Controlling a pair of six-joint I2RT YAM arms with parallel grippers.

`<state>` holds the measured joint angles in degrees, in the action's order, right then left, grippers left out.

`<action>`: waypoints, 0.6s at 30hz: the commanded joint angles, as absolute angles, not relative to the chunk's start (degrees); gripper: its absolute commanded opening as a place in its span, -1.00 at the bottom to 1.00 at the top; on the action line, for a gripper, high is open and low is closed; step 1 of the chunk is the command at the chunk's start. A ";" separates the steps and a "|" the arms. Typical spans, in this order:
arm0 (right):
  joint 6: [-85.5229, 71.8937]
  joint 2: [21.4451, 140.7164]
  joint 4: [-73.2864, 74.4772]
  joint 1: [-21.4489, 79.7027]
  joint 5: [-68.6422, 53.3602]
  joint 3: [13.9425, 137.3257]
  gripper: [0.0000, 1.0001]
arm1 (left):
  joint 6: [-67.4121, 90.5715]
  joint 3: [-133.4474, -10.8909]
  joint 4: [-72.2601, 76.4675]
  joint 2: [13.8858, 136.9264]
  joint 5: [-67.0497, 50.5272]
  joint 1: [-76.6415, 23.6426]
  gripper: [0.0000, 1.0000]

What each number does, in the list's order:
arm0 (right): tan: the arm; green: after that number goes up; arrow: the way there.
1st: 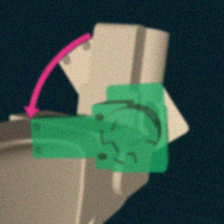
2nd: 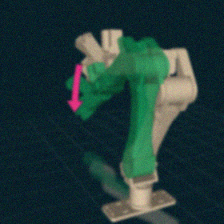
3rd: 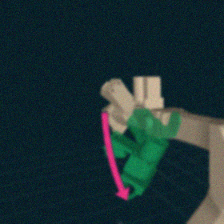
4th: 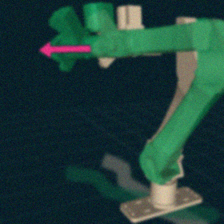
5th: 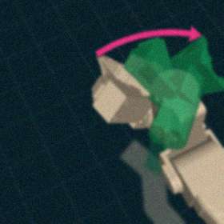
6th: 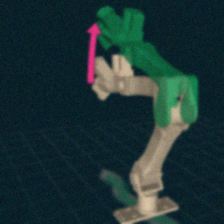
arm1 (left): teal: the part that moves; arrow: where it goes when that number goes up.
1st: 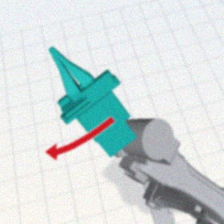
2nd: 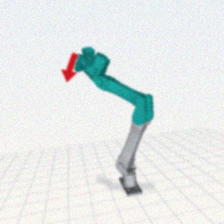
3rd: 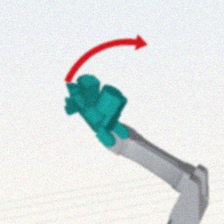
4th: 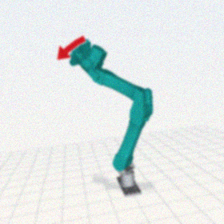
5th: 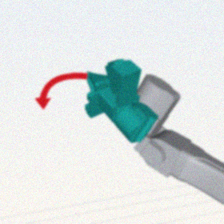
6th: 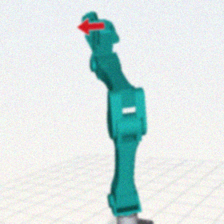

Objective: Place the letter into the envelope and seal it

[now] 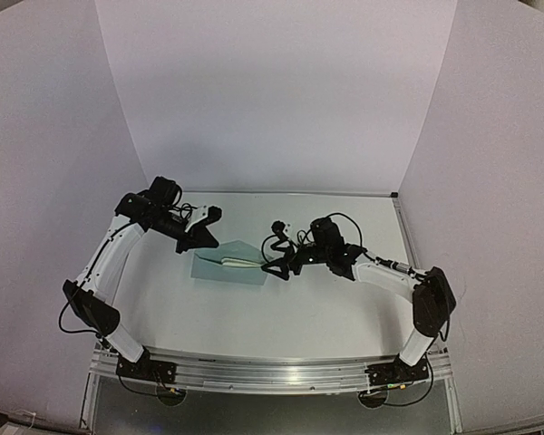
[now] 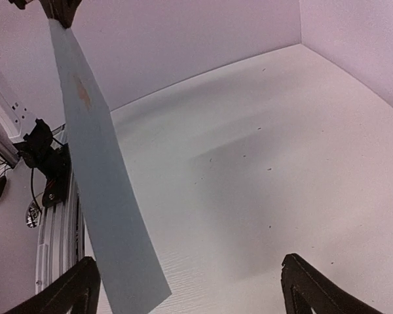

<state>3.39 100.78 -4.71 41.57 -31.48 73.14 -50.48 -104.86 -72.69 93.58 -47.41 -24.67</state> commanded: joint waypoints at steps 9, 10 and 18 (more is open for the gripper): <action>-5.70 107.23 -15.10 41.84 -47.03 77.32 -0.18 | -45.55 -104.68 -71.05 91.29 -50.47 -24.35 -1.00; -6.36 107.64 -15.84 41.84 -47.34 77.49 -0.30 | -45.16 -104.74 -70.85 91.35 -50.49 -24.35 -1.00; -7.48 107.62 -16.09 41.60 -47.94 77.31 -1.00 | -40.78 -104.26 -68.07 91.17 -48.78 -23.97 -1.00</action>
<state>-5.84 107.35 -13.75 41.55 -45.74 75.75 -44.33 -104.84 -71.21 93.53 -48.38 -24.60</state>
